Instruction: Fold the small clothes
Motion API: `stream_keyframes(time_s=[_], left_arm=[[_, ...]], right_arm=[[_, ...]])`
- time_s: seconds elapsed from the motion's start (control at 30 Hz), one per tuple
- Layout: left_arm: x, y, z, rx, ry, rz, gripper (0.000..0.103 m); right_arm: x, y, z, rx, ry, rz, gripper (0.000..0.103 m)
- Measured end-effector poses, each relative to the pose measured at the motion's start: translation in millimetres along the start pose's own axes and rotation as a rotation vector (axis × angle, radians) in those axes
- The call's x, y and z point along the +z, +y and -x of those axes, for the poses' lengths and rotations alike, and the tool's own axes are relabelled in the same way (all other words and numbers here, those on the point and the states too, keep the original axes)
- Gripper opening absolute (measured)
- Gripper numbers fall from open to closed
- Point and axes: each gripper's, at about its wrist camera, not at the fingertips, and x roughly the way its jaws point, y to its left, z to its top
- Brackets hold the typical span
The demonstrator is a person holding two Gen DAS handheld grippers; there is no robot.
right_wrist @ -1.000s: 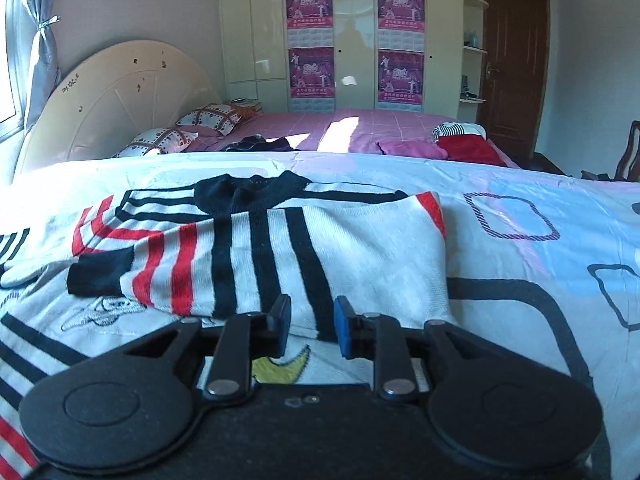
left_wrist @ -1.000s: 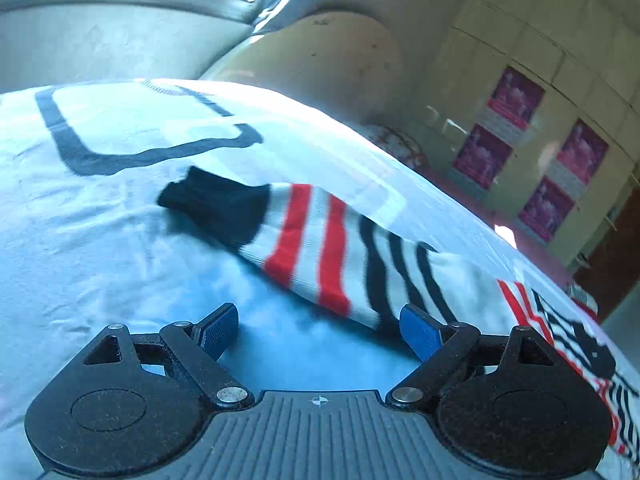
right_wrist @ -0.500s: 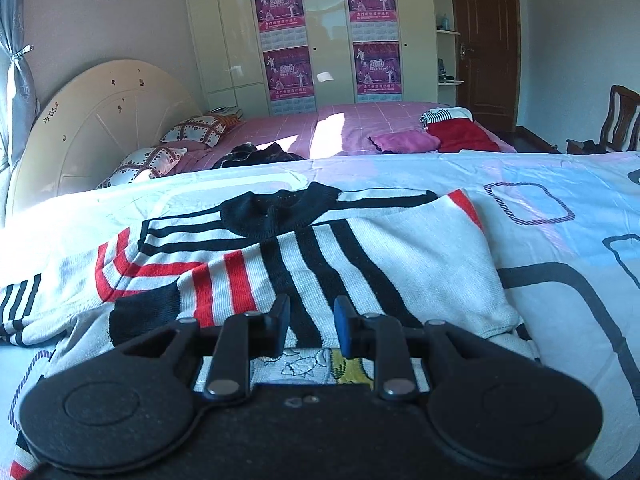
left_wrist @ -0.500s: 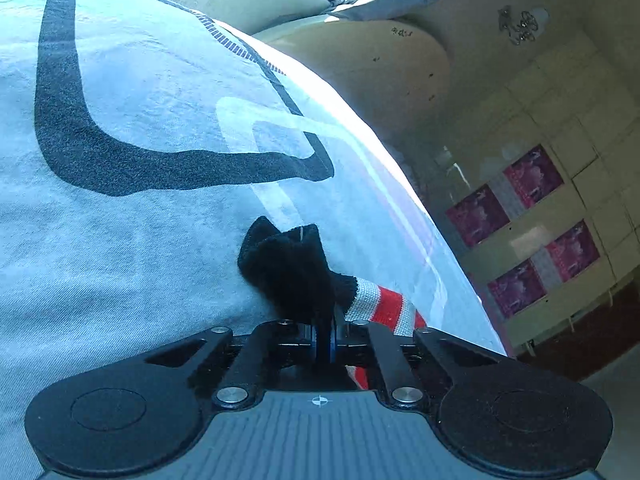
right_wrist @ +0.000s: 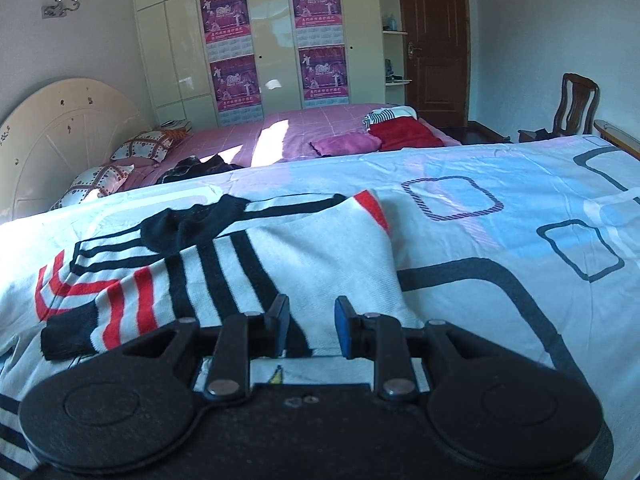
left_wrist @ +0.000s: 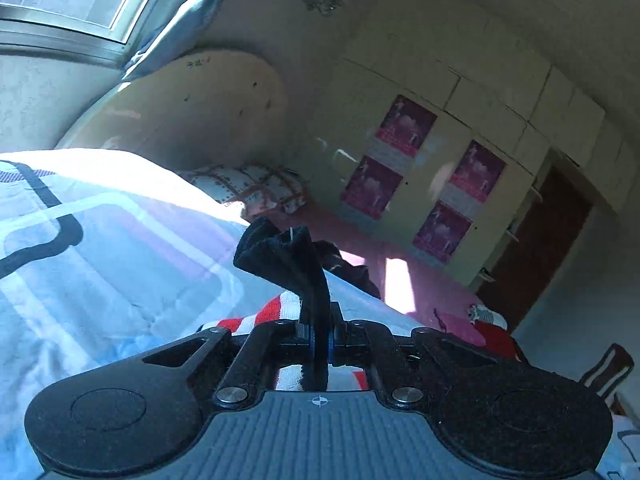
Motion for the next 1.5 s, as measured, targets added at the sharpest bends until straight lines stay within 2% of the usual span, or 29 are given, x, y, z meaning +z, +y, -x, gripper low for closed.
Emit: stream_keyframes(time_s=[0.2, 0.37, 0.43, 0.5, 0.53, 0.57, 0.6, 0.63, 0.77, 0.93, 1.0, 1.17, 1.23, 1.37, 1.47, 1.5], left_arm=[[-25, -68, -13, -0.073, 0.070, -0.052, 0.005], [-60, -135, -21, -0.131, 0.145, -0.186, 0.005], [-78, -161, -30, -0.143, 0.207, -0.250, 0.005], [-103, -187, -46, -0.136, 0.323, -0.326, 0.008], [-113, -195, -50, -0.140, 0.367, -0.352, 0.029], [-121, -202, -49, -0.158, 0.383, -0.367, 0.044], [-125, -205, -43, -0.166, 0.366, -0.369, 0.067], [-124, -208, -31, -0.172, 0.324, -0.372, 0.072], [-113, -191, 23, -0.156, 0.203, -0.399, 0.073], [-93, -137, 70, -0.046, 0.125, -0.404, 0.073], [-86, -109, 75, 0.010, 0.108, -0.399, 0.073], [-77, -75, 71, 0.076, 0.116, -0.343, 0.073], [-78, -67, 56, 0.093, 0.154, -0.343, 0.073], [-86, -52, 33, 0.105, 0.219, -0.292, 0.073], [-93, -40, 21, 0.108, 0.249, -0.235, 0.073], [-92, -39, 21, 0.107, 0.247, -0.233, 0.073]], right_arm=[[12, -26, -10, -0.013, -0.012, -0.027, 0.026], [12, -33, -18, 0.010, 0.003, -0.052, 0.027], [9, -33, -19, 0.023, 0.016, -0.052, 0.027], [6, -32, -21, 0.037, 0.030, -0.051, 0.028], [5, -32, -21, 0.047, 0.038, -0.053, 0.028], [4, -31, -22, 0.055, 0.044, -0.055, 0.028], [4, -30, -22, 0.065, 0.047, -0.055, 0.028], [4, -27, -21, 0.077, 0.048, -0.055, 0.030], [6, -15, -24, 0.162, 0.060, -0.077, 0.033], [5, 40, -40, 0.380, 0.105, -0.086, 0.033], [3, 69, -48, 0.432, 0.124, -0.059, 0.033], [-6, 110, -71, 0.454, 0.187, -0.046, 0.033], [-9, 114, -78, 0.441, 0.203, -0.064, 0.033], [-12, 113, -89, 0.482, 0.213, -0.137, 0.033], [-10, 123, -96, 0.484, 0.224, -0.109, 0.028], [-9, 128, -95, 0.472, 0.207, -0.077, 0.019]])
